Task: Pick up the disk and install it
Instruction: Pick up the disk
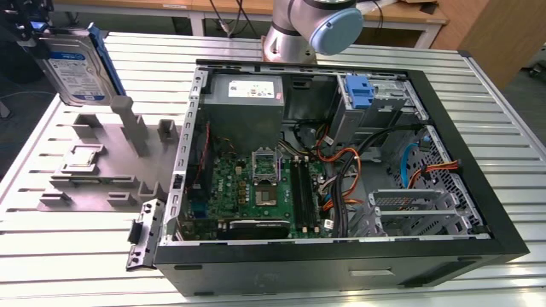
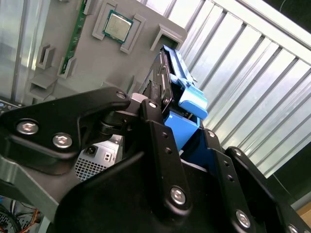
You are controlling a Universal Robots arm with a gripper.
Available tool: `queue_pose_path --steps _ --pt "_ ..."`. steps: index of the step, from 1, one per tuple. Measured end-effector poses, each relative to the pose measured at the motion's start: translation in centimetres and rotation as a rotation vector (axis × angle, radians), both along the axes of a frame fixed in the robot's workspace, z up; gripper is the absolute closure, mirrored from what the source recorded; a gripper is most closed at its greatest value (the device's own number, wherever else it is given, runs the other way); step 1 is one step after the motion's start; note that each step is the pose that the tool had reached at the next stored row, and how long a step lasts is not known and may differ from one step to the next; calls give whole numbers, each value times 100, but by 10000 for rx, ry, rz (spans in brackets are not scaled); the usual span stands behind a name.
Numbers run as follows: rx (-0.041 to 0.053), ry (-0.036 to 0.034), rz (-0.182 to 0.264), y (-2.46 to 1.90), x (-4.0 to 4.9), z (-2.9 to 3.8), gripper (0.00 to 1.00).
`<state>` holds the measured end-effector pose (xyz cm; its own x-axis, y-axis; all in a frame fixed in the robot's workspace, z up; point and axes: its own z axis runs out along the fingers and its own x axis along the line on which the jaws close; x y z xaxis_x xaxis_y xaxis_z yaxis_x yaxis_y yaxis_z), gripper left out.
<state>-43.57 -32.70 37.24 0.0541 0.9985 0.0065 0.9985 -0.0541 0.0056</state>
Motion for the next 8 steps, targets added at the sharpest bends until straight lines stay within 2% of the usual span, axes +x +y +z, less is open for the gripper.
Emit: queue_pose_path --steps 8 --pt "1 -1 0 0 0 23 63"
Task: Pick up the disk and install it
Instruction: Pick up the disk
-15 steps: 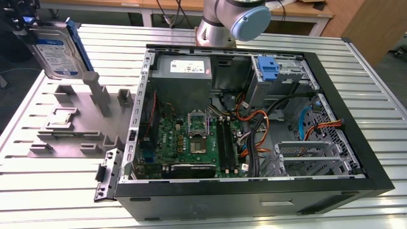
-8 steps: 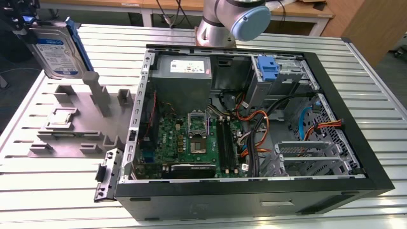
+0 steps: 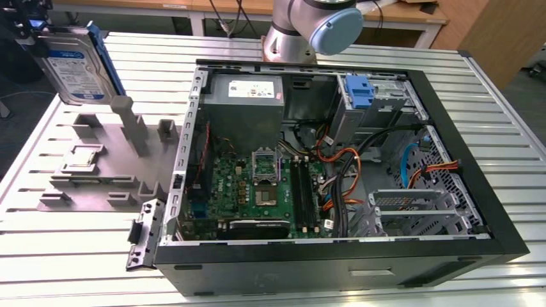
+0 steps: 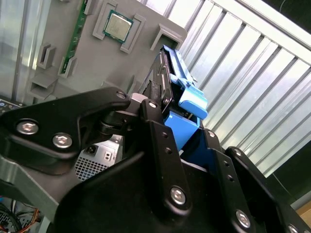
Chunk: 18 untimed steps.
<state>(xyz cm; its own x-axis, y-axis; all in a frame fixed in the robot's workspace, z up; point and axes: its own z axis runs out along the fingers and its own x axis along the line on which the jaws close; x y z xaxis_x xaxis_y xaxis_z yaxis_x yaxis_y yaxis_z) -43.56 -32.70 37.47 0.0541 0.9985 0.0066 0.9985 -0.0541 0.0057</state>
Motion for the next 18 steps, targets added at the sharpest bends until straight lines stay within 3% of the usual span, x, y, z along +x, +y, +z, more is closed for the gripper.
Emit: queue_pose_path --steps 18 --pt "0 1 0 0 0 94 63"
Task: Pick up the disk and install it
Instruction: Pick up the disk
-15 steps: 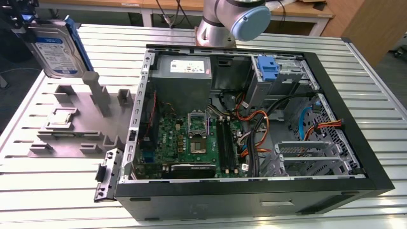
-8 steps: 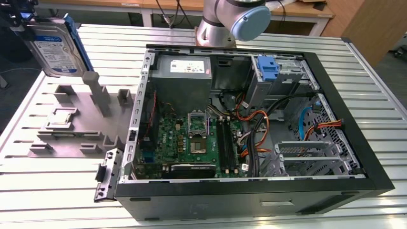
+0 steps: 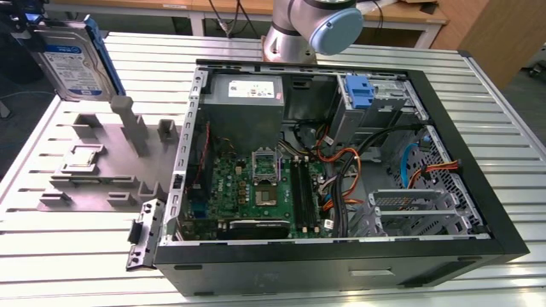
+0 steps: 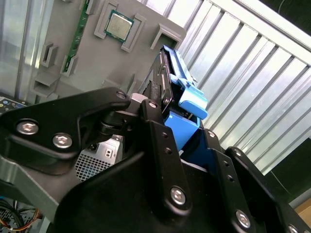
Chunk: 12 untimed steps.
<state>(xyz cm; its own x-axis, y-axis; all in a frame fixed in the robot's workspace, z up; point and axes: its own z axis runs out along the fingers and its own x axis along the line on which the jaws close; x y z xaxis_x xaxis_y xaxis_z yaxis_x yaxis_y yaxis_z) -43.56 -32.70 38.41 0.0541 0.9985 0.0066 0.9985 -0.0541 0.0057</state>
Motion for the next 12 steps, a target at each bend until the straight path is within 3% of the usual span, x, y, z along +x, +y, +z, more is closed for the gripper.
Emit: queue_pose_path --steps 12 --pt "-1 -1 0 0 0 115 63"
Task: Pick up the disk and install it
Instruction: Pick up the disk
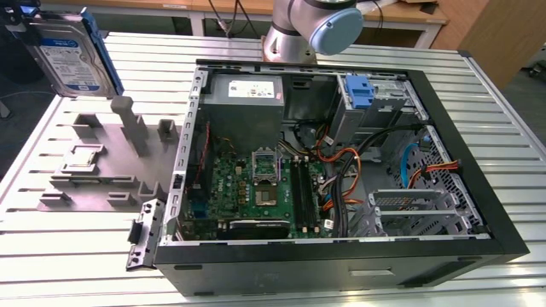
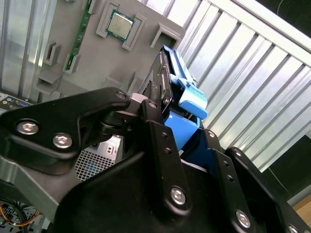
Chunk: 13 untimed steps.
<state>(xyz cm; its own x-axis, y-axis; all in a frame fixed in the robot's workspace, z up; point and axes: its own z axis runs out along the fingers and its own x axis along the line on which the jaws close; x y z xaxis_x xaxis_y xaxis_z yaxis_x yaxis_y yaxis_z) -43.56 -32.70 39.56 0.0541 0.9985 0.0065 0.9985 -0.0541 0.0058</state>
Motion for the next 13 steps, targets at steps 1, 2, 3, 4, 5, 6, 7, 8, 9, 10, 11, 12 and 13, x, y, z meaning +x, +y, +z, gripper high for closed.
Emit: queue_pose_path --steps 1,2,3,4,5,6,7,8,9,10,11,12,13 --pt "0 0 0 0 0 9 63" --pt "0 -1 0 0 0 18 63" --pt "1 -1 0 0 0 24 63" --pt "0 0 0 0 0 31 63" --pt "0 0 0 0 0 36 63" --pt "0 -1 0 0 0 41 63" --pt "0 0 0 0 0 48 63" --pt "0 0 0 0 0 54 63" --pt "0 0 0 0 0 61 63" --pt "0 0 0 0 0 69 63" --pt "0 0 0 0 0 75 63" --pt "0 0 0 0 0 82 63" --pt "0 0 1 0 0 87 63"
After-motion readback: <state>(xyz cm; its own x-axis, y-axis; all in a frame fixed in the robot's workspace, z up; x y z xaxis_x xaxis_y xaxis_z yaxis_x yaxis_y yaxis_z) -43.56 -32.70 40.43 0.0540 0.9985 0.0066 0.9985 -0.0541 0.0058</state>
